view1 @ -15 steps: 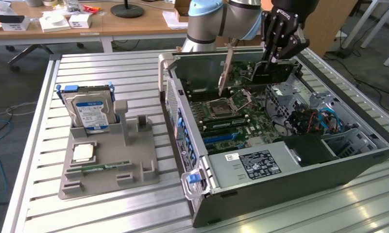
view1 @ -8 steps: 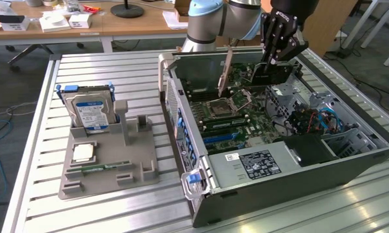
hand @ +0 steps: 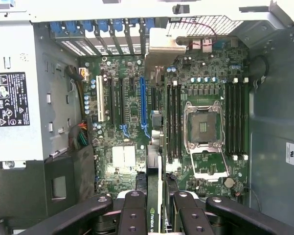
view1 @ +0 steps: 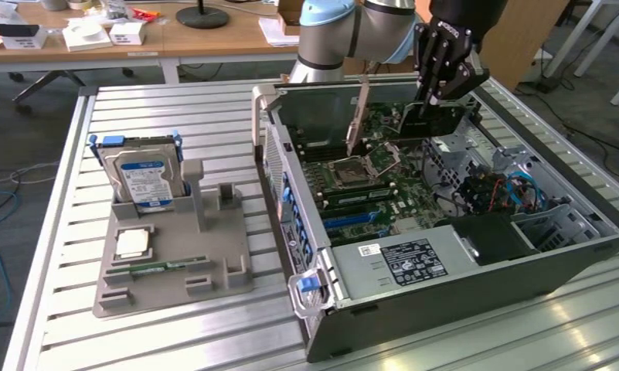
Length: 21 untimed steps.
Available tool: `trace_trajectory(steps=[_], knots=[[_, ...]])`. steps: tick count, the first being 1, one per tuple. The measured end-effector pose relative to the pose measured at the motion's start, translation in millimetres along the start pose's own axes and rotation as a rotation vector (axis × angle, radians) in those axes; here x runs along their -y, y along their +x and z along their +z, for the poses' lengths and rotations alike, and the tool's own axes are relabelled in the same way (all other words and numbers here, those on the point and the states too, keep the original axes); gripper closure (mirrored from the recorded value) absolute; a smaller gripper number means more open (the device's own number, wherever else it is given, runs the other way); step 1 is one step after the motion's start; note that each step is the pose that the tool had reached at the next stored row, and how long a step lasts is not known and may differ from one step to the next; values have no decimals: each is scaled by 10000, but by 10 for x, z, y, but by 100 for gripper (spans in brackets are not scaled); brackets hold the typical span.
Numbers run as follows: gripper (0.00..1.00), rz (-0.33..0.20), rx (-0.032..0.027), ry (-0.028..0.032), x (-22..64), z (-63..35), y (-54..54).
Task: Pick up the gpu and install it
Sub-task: 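Insert the gpu into the slot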
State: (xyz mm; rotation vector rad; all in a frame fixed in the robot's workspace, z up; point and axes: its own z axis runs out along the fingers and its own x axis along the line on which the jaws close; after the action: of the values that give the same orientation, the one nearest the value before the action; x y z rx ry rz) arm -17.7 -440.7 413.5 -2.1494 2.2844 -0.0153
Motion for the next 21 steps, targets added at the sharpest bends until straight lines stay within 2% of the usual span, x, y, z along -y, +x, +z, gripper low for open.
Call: trace_trajectory(steps=[6,21], knots=[[75,0,3,1,0,12,0],[75,0,1,0,-1,114,-1]])
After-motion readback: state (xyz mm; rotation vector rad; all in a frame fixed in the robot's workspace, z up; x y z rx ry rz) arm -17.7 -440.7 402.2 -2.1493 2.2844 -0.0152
